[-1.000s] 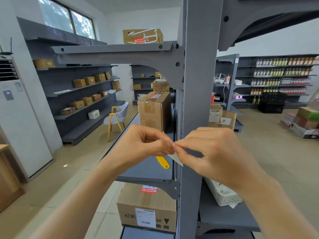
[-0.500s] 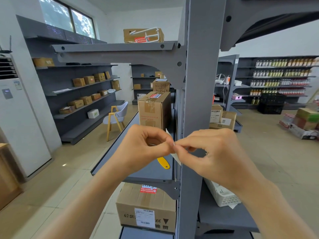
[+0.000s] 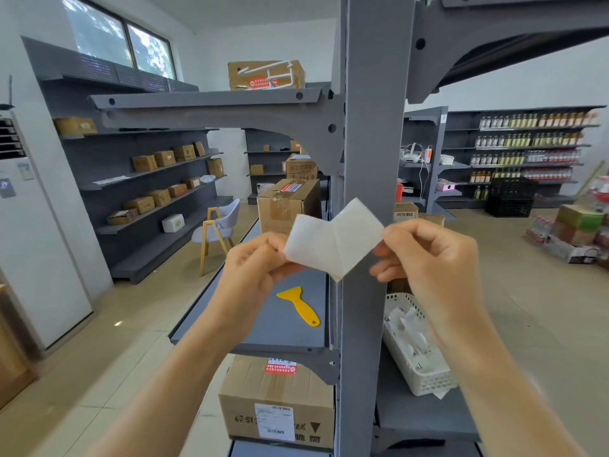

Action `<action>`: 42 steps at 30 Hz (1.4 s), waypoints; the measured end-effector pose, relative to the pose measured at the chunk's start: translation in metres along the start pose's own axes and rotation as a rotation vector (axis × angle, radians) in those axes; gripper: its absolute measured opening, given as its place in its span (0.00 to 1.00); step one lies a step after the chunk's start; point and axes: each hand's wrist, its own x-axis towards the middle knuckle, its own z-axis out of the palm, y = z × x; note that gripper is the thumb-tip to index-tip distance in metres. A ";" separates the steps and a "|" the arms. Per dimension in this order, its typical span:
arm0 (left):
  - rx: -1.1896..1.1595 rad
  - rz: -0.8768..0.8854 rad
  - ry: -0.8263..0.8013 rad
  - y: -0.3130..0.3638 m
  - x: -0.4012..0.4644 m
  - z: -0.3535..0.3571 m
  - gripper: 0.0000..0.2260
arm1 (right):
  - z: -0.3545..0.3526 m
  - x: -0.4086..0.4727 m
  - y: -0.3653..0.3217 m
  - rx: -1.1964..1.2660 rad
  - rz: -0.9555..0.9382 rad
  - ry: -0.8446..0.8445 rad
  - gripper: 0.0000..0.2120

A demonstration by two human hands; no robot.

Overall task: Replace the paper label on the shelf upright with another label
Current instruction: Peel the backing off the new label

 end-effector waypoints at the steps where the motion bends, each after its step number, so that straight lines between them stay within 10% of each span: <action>1: -0.085 -0.016 0.029 -0.002 0.002 -0.001 0.15 | -0.002 0.000 -0.001 0.028 0.017 0.022 0.11; 9: -0.462 0.117 0.110 0.009 0.002 0.003 0.10 | -0.014 0.001 -0.007 0.156 0.063 0.130 0.11; 17: 0.333 0.134 0.046 -0.008 -0.014 0.059 0.06 | -0.046 0.004 -0.007 0.121 0.071 0.229 0.11; 28: 0.324 -0.002 -0.196 -0.060 -0.010 0.176 0.09 | -0.157 -0.002 0.019 -0.195 0.118 0.453 0.08; 42: 0.555 -0.304 -0.030 -0.200 0.052 0.228 0.05 | -0.205 0.035 0.117 -0.258 0.416 0.365 0.08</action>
